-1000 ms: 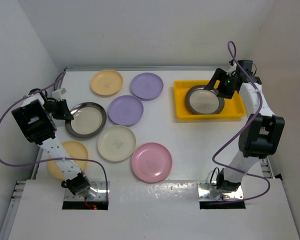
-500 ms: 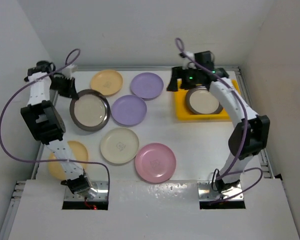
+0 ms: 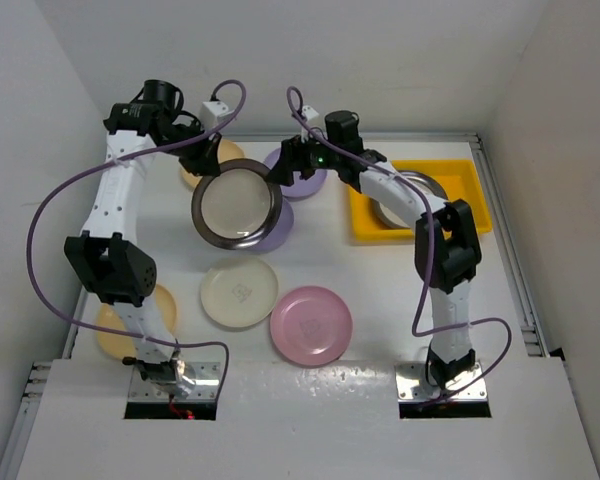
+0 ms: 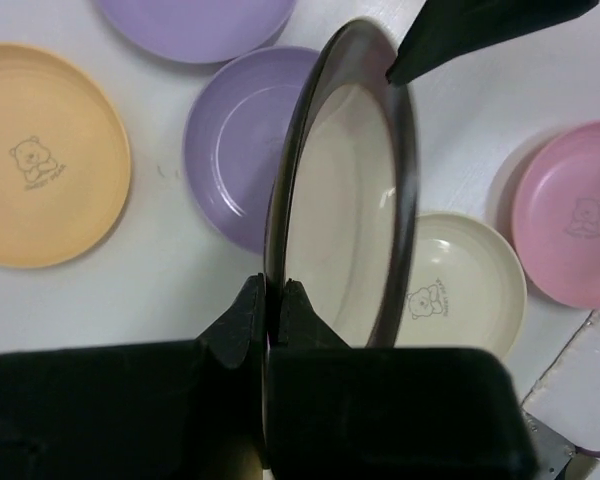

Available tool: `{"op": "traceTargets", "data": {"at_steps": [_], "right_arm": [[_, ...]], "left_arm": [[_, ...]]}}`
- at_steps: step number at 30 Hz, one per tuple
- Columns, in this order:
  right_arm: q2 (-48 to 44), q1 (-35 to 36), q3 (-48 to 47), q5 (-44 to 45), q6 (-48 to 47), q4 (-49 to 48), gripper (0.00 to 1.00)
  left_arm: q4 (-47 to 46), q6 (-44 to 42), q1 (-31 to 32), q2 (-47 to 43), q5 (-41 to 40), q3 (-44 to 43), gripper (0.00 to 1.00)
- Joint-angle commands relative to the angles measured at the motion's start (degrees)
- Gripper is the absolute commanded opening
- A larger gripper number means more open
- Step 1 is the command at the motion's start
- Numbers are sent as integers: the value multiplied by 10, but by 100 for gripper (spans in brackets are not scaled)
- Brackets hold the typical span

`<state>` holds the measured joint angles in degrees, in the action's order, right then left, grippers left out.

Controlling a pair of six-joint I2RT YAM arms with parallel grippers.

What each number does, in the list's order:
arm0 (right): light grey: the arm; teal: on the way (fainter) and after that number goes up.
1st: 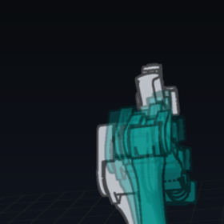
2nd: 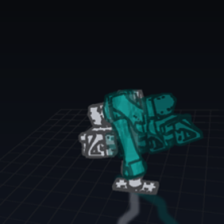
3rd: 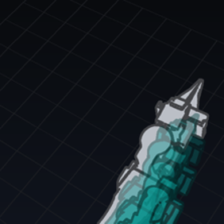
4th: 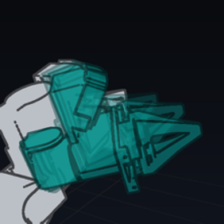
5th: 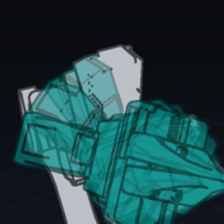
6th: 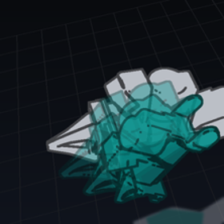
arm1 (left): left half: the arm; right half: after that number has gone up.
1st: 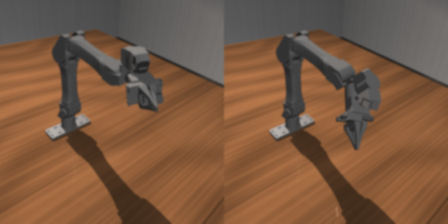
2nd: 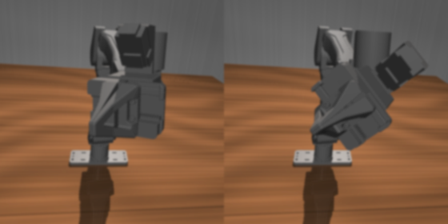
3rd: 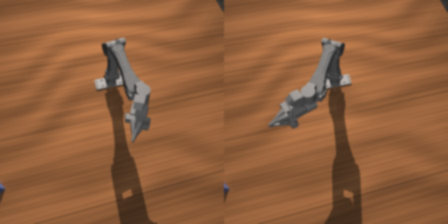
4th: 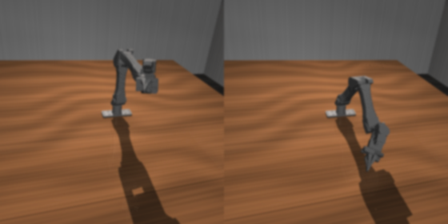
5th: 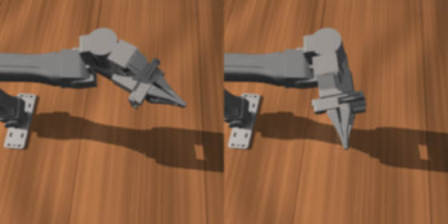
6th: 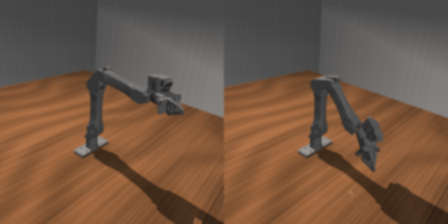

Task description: Place the plates into the plastic bin on the countertop

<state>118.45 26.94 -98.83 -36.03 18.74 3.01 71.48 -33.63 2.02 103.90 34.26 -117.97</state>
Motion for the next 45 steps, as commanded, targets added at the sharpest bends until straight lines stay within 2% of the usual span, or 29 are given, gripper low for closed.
{"op": "traceTargets", "data": {"at_steps": [1,4,5,10,13,14,15,17,20,23,24,25,27,28,29,30,31,33,36,39,43,45], "right_arm": [[-23,2,20,-40,14,-90,81],[-24,7,56,-78,35,-113,72],[-23,10,64,-82,42,-123,66],[-1,30,93,-79,75,-158,64],[12,28,90,-72,98,-194,46],[19,28,87,-75,122,-201,35],[20,24,86,-75,132,-213,18],[13,23,97,-73,154,-230,1],[-15,16,136,-57,197,-260,0],[-74,-20,185,-26,262,-294,0],[-105,-28,197,-19,284,-296,0],[-122,-66,211,-15,292,-299,0],[-189,-97,273,8,308,-271,0],[-204,-159,305,13,317,-247,0],[-232,-183,321,16,321,-235,0],[-255,-207,353,22,338,-224,0],[-267,-285,395,21,344,-204,0],[-300,-353,453,16,371,-196,0],[-300,-433,456,27,341,-105,0],[-266,-466,428,44,303,-57,0],[-226,-475,366,53,292,15,0],[-217,-474,362,60,299,17,0]], "left_arm": [[-28,11,7,-13,46,-44,0],[-39,32,12,-13,79,-44,0],[-49,40,12,-7,84,-44,0],[-64,47,18,-7,107,-15,0],[-71,47,18,-7,107,1,0],[-71,47,18,-7,107,1,0],[-79,53,18,-7,107,8,0],[-86,53,18,-7,107,14,0],[-104,69,18,-2,98,20,0],[-109,96,12,10,41,-13,64],[-120,114,12,15,23,-23,99],[-133,129,7,15,-23,-30,100],[-163,157,-7,8,-74,-30,100],[-190,182,-14,8,-96,-30,100],[-198,190,-22,8,-130,-30,100],[-203,196,-38,8,-140,-30,100],[-203,197,-45,8,-140,-30,100],[-203,197,-61,8,-140,-7,100],[-203,197,-74,8,-125,27,100],[-203,203,-74,21,-119,33,100],[-203,203,-79,26,-113,38,100],[-203,203,-79,26,-113,43,100]]}}
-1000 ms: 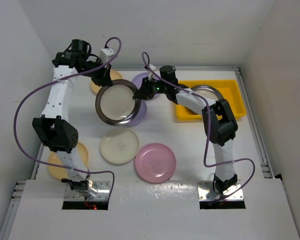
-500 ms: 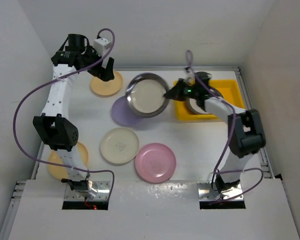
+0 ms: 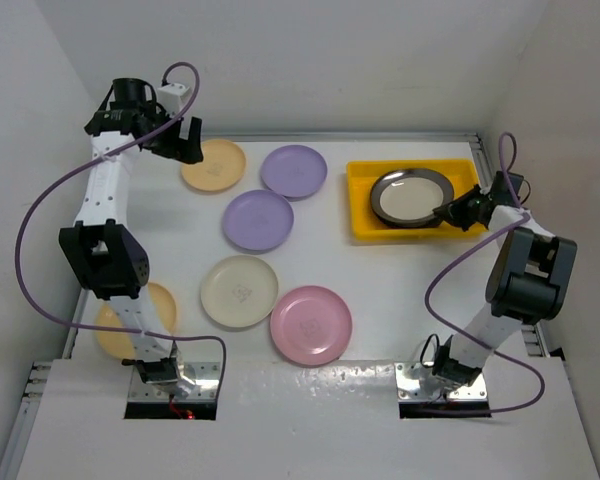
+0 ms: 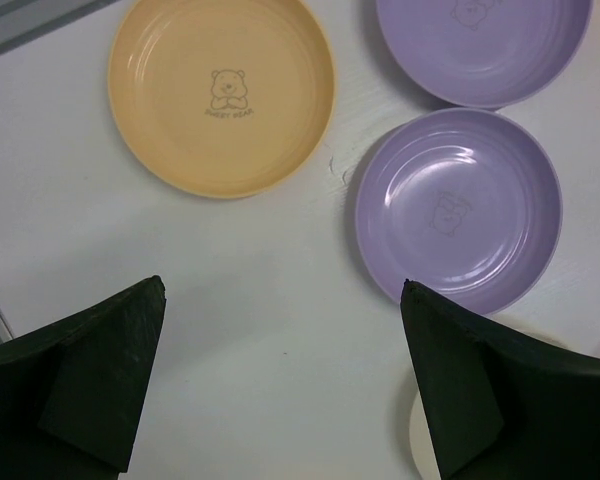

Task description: Place the plates into the plastic bin on the countertop

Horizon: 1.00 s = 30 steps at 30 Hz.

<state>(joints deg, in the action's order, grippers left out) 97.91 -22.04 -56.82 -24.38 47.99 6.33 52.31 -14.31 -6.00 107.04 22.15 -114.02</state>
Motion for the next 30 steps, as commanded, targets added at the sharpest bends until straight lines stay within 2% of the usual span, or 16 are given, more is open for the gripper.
{"op": "traceTargets", "data": {"at_steps": [1,4,5,6,7,9,11,12,14,15,18,21,26,28,29,30], "right_arm": [[-2,17,-65,-59,10,-11,0],[24,23,-80,-68,2,10,3],[44,29,-94,-66,-14,38,14],[48,32,-116,-39,-26,59,41],[57,46,-128,2,-58,108,52],[69,55,-171,90,-111,199,73],[82,74,-213,141,-142,234,78],[84,81,-225,241,-152,289,94],[81,115,-247,322,-183,315,95],[70,138,-271,432,-194,333,100],[10,194,-252,506,-211,269,100],[-43,237,-210,431,-187,189,97],[-43,303,-196,264,-124,135,43],[-7,340,-210,226,-87,103,56],[10,372,-219,204,-64,101,71],[71,405,-272,205,-57,112,73]], "left_arm": [[-12,9,1,-5,8,4,100],[-12,9,-4,0,13,9,100],[-12,9,-4,0,18,9,100],[-12,9,-4,0,18,9,100],[-12,9,-4,0,18,9,100],[-12,9,-4,0,18,9,100],[-12,15,-4,7,18,14,100],[-17,23,-9,13,11,14,100],[-30,37,-9,22,-4,28,100],[-57,56,-9,38,-13,35,100],[-115,99,-21,70,-68,52,100],[-148,149,-27,168,-103,-3,98],[-148,218,-32,307,-122,-143,78],[-148,233,-38,306,-122,-138,76],[-164,233,-45,295,-114,-126,76],[-174,233,-53,280,-93,-90,78]]}}
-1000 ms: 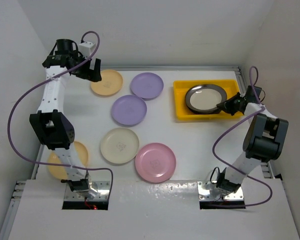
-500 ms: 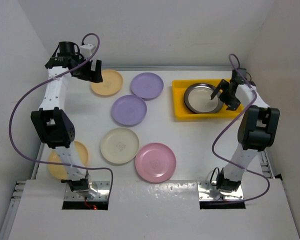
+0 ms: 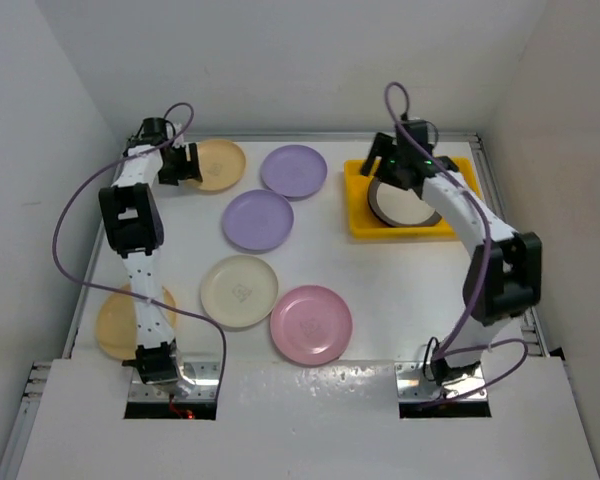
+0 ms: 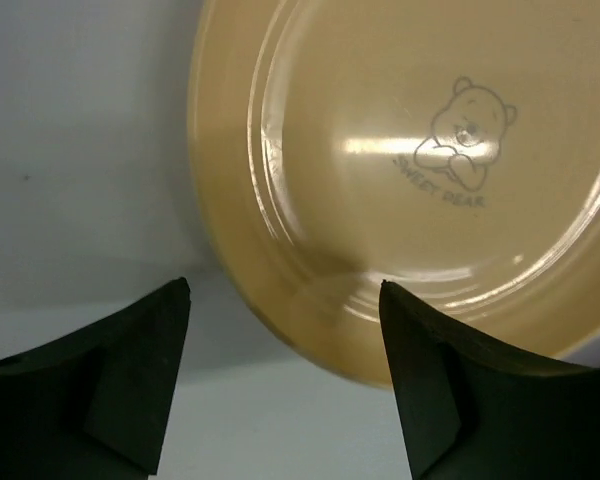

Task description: Place the plates into the plastic bin on the countertop

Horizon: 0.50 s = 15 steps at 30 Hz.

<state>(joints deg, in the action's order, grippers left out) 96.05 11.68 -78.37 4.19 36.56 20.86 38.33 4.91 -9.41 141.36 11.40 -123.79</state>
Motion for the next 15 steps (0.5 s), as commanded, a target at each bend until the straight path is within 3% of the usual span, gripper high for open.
{"op": "traceTargets", "data": {"at_steps": [1,4,8,12,14,15], "right_arm": [[114,83,-77,-82,68,-22,75],[227,128,-178,-114,125,-11,75],[332,153,-205,-164,202,-62,69],[395,183,-272,-132,179,-4,60],[411,193,-271,-122,184,4,45],[411,193,-265,-114,185,13,14]], "left_arm": [[-42,46,-25,-96,24,27,80],[-42,25,-41,-143,59,65,81],[-29,-35,-61,-230,59,138,86],[-24,-50,-72,-281,75,202,87],[-24,-50,-77,-289,94,218,87],[-16,-45,-83,-289,100,224,87]]}}
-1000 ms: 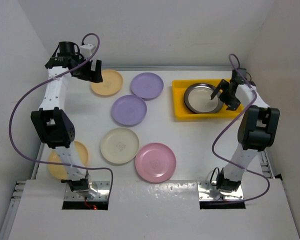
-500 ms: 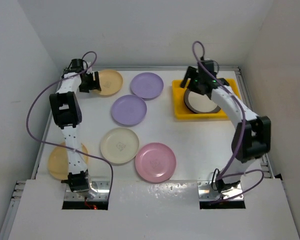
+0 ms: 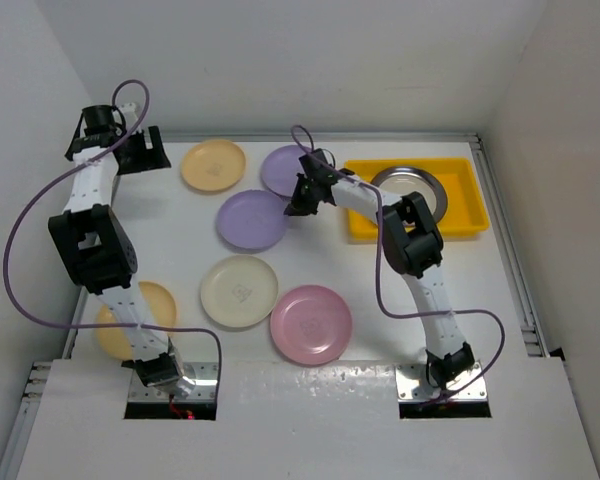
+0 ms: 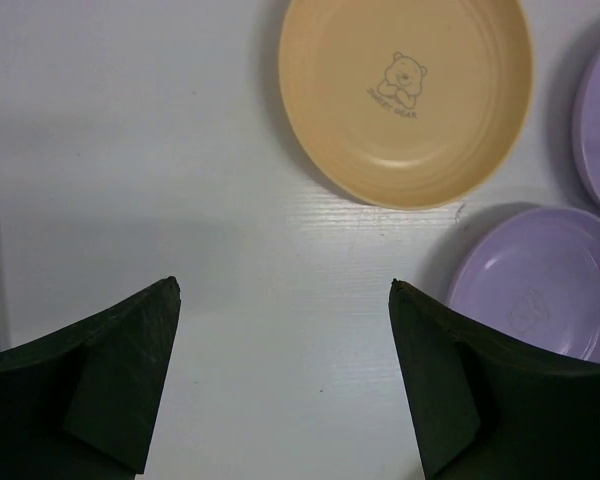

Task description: Place the plates into the plastic bin on the countertop

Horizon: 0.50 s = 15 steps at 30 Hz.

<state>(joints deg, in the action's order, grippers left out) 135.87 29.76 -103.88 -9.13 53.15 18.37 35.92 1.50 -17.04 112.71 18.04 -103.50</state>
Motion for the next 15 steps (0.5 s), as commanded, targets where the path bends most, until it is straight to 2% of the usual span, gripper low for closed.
{"op": "traceTargets", "data": {"at_steps": [1,4,5,7,8,9,10,12,13,15], "right_arm": [[-4,16,3,38,21,43,0],[-60,23,52,67,-25,46,0],[-114,26,84,65,-69,46,0],[-157,25,106,24,-142,33,0],[-233,21,134,24,-165,28,0],[-258,13,163,36,-155,20,0],[-281,-39,188,31,-147,11,0],[-349,-86,224,19,-98,18,0],[-378,-160,236,24,-95,26,0],[-418,-200,308,59,-96,19,0]], "left_arm": [[13,-11,-12,-3,38,22,87],[13,-4,-12,-8,63,16,87],[13,-4,-12,-8,63,16,87],[19,-4,-12,-3,72,10,87],[19,-4,-12,-3,77,10,87],[19,-4,-12,3,77,10,87],[19,-4,-12,8,77,4,87],[25,-10,-12,14,77,-1,87],[25,-16,-12,14,77,-1,87],[31,-16,-5,14,77,-1,87]]}}
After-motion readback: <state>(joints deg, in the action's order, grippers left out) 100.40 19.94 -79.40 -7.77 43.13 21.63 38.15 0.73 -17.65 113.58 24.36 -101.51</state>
